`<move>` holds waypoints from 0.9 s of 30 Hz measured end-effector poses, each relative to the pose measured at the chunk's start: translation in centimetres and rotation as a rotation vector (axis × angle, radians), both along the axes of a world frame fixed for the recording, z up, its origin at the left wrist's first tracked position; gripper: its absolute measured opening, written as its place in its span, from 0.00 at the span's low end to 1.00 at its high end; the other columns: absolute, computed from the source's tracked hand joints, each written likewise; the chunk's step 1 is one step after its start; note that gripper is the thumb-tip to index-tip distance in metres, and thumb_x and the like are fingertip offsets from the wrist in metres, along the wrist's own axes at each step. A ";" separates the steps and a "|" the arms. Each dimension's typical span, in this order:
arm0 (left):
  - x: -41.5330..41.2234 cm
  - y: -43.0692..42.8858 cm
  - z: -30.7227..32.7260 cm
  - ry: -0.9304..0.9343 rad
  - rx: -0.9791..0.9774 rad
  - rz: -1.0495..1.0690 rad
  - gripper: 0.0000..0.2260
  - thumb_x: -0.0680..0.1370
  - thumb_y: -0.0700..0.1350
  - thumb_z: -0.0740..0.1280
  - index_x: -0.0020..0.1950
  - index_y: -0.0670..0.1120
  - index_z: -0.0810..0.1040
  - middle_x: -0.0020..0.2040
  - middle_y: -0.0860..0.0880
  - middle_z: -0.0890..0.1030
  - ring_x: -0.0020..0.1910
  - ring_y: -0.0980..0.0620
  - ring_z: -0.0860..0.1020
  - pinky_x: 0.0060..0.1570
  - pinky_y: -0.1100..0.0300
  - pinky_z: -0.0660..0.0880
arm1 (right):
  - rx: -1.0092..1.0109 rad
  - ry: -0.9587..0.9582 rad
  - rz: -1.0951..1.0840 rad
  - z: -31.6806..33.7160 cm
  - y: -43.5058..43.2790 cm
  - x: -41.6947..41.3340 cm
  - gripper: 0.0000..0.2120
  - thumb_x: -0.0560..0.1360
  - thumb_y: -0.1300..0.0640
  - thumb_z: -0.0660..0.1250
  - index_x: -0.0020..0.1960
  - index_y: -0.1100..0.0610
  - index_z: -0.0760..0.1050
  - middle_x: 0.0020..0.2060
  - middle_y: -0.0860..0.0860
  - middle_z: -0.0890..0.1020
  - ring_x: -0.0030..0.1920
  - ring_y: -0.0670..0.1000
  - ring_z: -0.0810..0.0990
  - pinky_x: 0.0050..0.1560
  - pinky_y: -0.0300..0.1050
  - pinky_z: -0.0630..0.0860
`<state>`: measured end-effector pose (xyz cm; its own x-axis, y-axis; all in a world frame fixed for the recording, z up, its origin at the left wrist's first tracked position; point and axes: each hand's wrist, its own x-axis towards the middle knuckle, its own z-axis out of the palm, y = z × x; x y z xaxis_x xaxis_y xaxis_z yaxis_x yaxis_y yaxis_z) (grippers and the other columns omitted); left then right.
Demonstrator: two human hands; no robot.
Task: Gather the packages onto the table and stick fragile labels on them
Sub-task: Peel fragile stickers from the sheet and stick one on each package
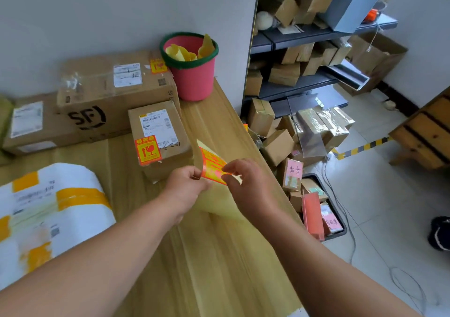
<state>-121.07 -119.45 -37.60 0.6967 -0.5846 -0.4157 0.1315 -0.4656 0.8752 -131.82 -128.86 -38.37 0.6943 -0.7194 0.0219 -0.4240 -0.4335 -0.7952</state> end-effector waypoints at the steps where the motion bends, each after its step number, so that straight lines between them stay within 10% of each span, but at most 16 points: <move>1: 0.1 0.4 0.3 -0.009 -0.011 -0.010 0.06 0.73 0.34 0.69 0.39 0.44 0.77 0.35 0.48 0.76 0.35 0.54 0.70 0.30 0.69 0.66 | -0.024 -0.005 0.047 0.1 0.7 0.7 0.05 0.73 0.57 0.71 0.49 0.52 0.81 0.46 0.45 0.79 0.49 0.47 0.77 0.51 0.44 0.73; 9: 0.5 2.8 1.5 -0.063 -0.075 -0.024 0.11 0.74 0.31 0.68 0.37 0.46 0.77 0.33 0.51 0.77 0.27 0.65 0.73 0.30 0.74 0.69 | -0.079 0.035 0.161 0.9 3.1 2.5 0.06 0.74 0.56 0.70 0.50 0.52 0.81 0.47 0.47 0.79 0.49 0.49 0.78 0.49 0.45 0.74; 27: 0.0 3.9 2.0 -0.059 -0.024 0.045 0.09 0.73 0.34 0.70 0.38 0.48 0.79 0.37 0.50 0.80 0.37 0.56 0.75 0.39 0.64 0.70 | -0.165 0.092 0.208 1.4 3.9 1.7 0.08 0.79 0.57 0.61 0.53 0.55 0.79 0.48 0.49 0.80 0.48 0.50 0.76 0.42 0.38 0.63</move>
